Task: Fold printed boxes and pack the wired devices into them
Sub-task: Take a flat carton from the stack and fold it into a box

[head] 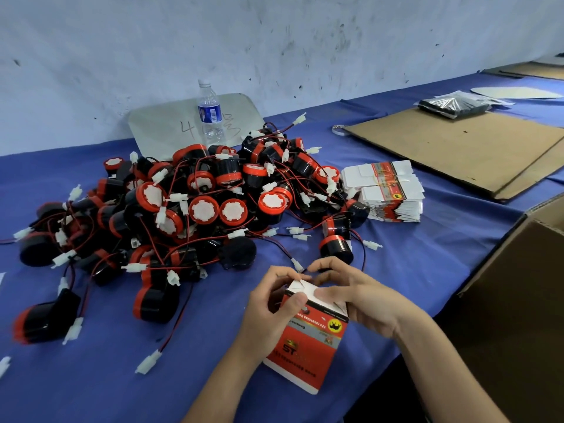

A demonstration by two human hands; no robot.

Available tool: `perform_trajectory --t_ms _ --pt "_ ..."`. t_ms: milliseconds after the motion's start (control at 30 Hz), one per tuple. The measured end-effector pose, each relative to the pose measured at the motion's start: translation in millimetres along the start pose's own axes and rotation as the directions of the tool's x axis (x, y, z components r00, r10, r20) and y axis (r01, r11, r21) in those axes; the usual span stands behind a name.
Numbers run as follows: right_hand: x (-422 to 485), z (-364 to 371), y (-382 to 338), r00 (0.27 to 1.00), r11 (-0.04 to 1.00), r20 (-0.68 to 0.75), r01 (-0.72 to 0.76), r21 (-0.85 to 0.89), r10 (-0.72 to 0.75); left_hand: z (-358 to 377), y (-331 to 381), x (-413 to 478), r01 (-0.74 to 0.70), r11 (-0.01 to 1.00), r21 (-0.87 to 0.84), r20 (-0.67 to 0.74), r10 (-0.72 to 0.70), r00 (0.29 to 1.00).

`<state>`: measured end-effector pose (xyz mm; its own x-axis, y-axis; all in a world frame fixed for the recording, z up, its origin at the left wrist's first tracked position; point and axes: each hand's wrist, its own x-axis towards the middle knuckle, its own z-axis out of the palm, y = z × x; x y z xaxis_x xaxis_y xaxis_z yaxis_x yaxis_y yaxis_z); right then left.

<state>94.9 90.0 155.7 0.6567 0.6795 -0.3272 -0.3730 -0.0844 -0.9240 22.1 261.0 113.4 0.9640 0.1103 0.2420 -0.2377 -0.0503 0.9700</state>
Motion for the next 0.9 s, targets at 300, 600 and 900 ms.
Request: perform_trajectory --t_ms 300,600,900 --pt "8.1 2.1 -7.9 1.0 0.947 0.0 0.005 -0.321 -0.005 -1.0 -4.0 0.6 0.02 0.999 0.039 0.026 -0.021 0.999" --pt "7.5 -14.8 -3.6 0.998 0.992 -0.032 0.052 0.119 -0.048 -0.9 0.4 4.7 0.042 0.995 -0.091 -0.108 -0.051 0.993" --pt "30.8 -19.8 8.2 0.728 0.638 -0.498 -0.109 -0.763 -0.471 -15.5 8.5 14.8 0.252 0.443 -0.86 -0.041 -0.553 0.832"
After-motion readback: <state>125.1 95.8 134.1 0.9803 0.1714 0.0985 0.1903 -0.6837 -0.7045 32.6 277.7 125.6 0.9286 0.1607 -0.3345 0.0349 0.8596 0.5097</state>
